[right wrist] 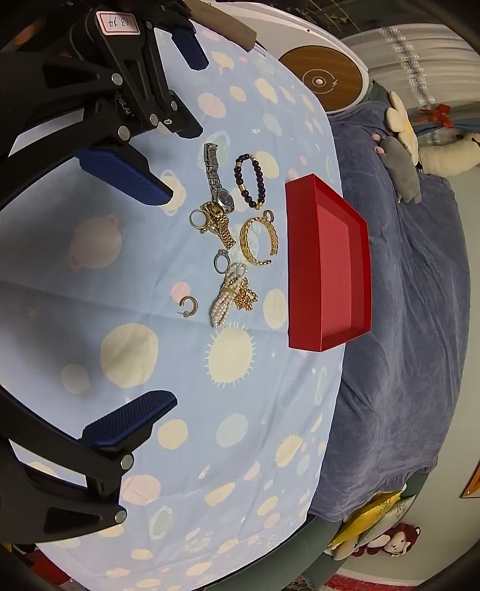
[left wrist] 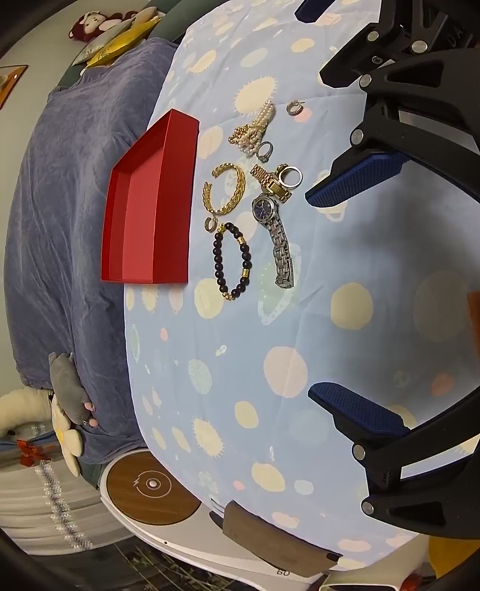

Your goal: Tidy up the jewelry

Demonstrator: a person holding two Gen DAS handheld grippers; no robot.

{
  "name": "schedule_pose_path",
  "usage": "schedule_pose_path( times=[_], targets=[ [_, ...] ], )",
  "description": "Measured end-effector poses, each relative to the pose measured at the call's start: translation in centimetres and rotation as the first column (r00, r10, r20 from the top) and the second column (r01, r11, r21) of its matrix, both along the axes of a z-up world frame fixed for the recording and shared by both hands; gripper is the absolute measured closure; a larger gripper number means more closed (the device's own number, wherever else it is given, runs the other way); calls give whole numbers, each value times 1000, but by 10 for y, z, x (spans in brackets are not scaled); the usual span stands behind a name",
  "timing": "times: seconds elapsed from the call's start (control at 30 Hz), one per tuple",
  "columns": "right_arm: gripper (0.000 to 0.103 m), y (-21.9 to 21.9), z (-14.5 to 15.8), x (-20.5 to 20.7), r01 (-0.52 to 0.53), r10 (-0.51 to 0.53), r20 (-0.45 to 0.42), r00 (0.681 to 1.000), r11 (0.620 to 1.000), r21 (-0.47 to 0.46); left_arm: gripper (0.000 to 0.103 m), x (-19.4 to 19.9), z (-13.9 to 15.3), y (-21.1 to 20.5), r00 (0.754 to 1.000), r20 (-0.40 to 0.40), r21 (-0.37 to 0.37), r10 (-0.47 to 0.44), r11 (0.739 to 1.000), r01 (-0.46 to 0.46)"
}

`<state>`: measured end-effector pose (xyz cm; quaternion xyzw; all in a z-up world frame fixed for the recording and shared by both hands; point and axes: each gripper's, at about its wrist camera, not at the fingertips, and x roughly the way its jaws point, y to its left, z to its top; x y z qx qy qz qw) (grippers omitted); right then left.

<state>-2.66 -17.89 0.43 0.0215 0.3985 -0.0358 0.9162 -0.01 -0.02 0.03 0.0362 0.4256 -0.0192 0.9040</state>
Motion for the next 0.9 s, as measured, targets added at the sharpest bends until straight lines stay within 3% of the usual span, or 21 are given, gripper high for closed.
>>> schedule_pose_path(
  times=[0.33,0.5,0.7,0.9],
  targets=[
    [5,-5,-4,1,3,-2,-8,1000,1000,10,10,1,-3,-3,999,3,5,-33,999,33],
    [5,-3,-2,3,-1,1,-5,1000,1000,9,10,6,-6,-2,999,-36,-20,-27,999,26],
    [5,-4,-3,4,5,-5,-6,1000,1000,14,10,6,-4,-5,999,-49,19,-13,1000,14],
    [5,-1,-4,4,-3,3,-6,1000,1000,7,10,5,-5,-1,999,-40,8,-24,1000,25]
  ],
)
